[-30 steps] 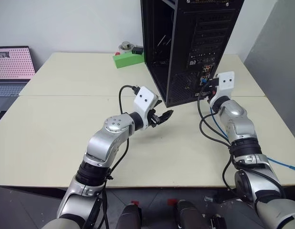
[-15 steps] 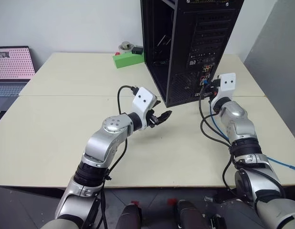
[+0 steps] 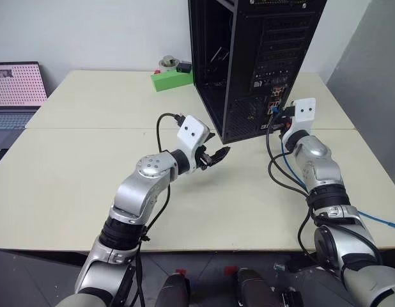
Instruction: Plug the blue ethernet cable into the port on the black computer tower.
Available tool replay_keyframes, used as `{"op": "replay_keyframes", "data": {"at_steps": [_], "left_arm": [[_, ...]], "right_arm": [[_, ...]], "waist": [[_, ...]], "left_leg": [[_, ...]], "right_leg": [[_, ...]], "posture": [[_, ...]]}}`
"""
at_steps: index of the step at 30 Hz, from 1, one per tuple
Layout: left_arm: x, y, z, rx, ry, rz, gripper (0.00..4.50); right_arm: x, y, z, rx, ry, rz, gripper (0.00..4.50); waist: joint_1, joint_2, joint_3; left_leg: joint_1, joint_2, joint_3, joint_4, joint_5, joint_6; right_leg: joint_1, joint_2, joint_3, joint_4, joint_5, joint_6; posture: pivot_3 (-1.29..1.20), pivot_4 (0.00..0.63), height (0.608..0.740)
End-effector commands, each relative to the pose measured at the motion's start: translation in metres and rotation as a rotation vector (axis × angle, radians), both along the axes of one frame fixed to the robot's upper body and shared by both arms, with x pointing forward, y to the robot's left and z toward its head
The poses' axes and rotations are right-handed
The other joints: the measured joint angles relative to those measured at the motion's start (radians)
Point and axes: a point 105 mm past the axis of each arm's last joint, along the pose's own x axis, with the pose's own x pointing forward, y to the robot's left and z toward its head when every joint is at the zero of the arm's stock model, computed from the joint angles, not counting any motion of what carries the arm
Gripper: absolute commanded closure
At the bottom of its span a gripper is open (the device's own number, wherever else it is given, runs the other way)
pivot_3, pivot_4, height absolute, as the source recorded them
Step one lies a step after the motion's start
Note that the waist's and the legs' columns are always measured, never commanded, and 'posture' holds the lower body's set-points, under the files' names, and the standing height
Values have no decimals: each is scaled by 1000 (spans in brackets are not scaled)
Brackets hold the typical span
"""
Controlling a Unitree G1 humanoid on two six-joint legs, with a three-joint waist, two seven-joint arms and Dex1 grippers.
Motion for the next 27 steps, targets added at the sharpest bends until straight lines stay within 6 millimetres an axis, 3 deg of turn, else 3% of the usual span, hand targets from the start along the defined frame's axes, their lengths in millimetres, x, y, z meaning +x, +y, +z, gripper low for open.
{"op": "replay_keyframes", "data": {"at_steps": [1, 12, 27], "left_arm": [[-3, -17, 12, -7, -69, -52, 1189], [-1, -24, 12, -7, -84, -75, 1189], [-1, -22, 10, -9, -79, -68, 1189]], "right_arm": [[1, 0, 24, -8, -76, 4, 4500], [1, 3, 32, -7, -107, 13, 4500], [7, 5, 30, -28, -76, 38, 4500]], "waist": [[0, 0, 0], [-11, 0, 0], [-14, 0, 0]], "left_leg": [[0, 0, 0, 0, 0, 0], [0, 0, 0, 0, 0, 0], [0, 0, 0, 0, 0, 0]], "right_leg": [[0, 0, 0, 0, 0, 0], [0, 0, 0, 0, 0, 0], [0, 0, 0, 1, 0, 0]], "posture": [[0, 150, 740], [0, 150, 740], [0, 150, 740]]}}
